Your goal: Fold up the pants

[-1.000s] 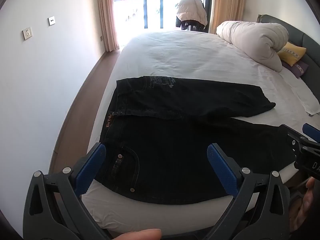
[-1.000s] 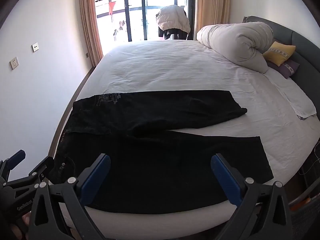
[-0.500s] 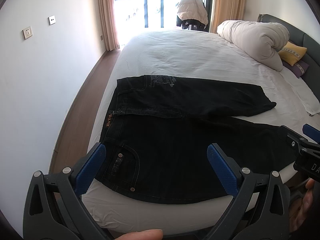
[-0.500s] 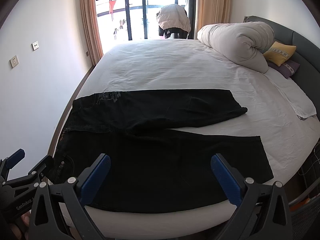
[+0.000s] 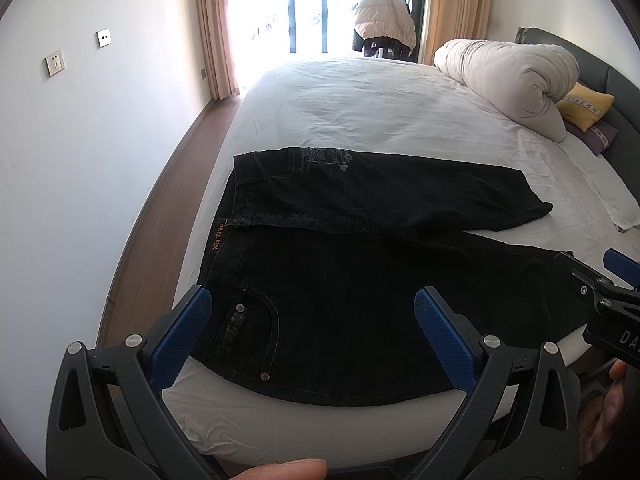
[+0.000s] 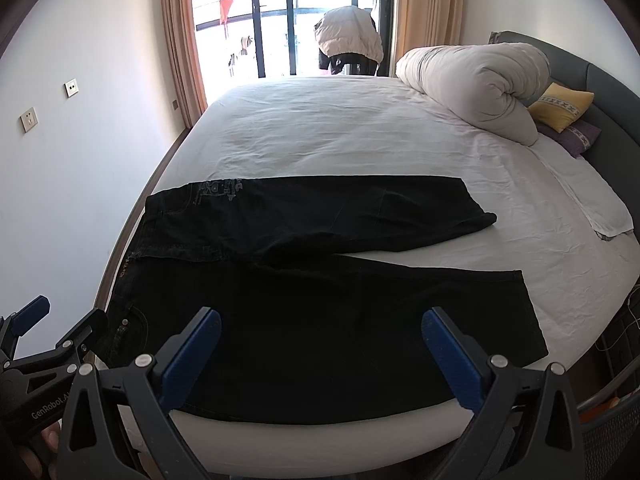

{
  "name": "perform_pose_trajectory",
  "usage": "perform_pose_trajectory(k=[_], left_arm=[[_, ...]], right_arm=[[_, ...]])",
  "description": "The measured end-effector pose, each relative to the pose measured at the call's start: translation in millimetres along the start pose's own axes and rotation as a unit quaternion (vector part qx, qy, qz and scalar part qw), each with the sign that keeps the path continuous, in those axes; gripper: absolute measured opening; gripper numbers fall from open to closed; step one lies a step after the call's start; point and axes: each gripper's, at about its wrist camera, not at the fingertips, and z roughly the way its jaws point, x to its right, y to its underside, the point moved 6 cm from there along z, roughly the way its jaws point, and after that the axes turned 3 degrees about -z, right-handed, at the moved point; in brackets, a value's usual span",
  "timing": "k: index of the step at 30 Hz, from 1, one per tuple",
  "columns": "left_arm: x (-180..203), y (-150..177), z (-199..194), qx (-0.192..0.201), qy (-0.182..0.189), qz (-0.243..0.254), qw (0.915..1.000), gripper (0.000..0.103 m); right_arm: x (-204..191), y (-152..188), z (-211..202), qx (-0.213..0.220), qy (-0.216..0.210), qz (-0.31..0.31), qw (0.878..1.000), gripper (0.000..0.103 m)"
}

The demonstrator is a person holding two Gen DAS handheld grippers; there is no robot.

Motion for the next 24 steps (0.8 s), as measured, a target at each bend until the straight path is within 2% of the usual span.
perform_pose_trajectory(k=[24], left_arm=[[-0.9,1.8,2.4,-0.002,0.0,-0.002,1.0,0.103]], right_arm=[[-0.7,5.4,2.2,-0.004,0.001,-0.003,1.0,0.103]])
